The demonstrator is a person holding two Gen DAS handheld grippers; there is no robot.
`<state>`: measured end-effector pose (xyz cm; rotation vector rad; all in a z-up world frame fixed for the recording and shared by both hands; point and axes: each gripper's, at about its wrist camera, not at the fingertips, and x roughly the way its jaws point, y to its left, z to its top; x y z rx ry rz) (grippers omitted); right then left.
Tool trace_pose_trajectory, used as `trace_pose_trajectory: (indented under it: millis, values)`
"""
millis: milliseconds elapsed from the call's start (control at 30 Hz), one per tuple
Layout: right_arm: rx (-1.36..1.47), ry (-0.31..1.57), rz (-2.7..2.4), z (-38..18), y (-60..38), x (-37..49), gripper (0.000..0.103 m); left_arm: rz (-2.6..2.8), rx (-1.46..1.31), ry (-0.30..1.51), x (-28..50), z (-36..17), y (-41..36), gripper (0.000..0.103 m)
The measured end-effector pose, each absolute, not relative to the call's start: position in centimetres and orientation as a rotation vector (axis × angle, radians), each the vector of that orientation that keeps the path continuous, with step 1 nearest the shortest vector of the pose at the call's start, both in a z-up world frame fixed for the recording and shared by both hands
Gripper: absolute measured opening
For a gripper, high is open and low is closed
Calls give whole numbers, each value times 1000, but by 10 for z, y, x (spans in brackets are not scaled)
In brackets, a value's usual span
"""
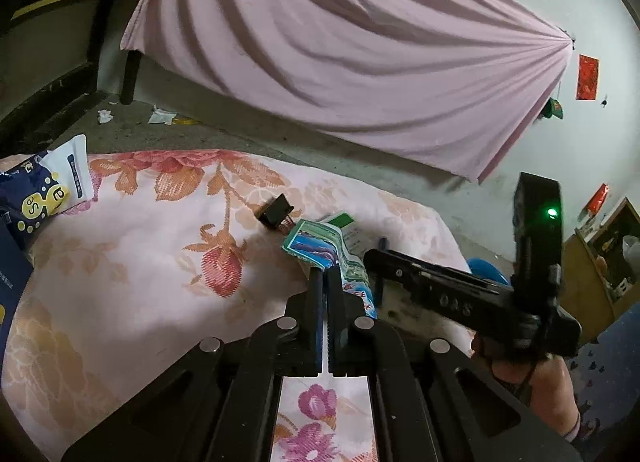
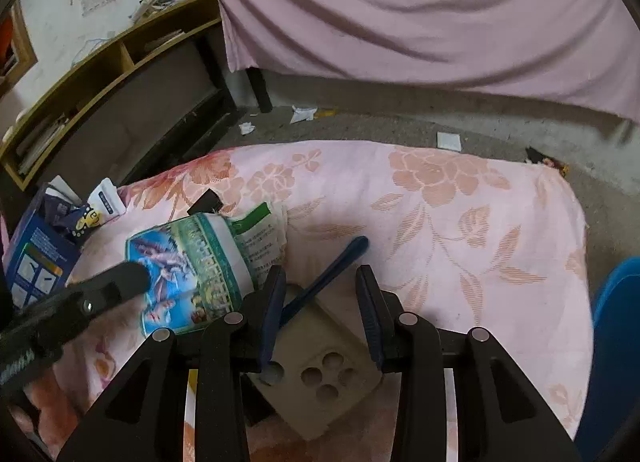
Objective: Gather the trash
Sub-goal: 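Grasp the blue card packet with the left gripper while the right gripper grasps a blue pen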
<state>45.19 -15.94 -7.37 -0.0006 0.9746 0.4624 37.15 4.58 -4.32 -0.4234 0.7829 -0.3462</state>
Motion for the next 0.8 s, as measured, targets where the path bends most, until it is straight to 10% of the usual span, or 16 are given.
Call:
trace_pose_trajectory:
  millis: [167, 800]
  values:
    - [90, 985, 485, -76, -170, 457, 6, -360, -415, 726, 362, -36, 47, 0]
    - [104, 526, 489, -9, -199, 388, 3, -283, -188, 314, 289, 19, 16, 0]
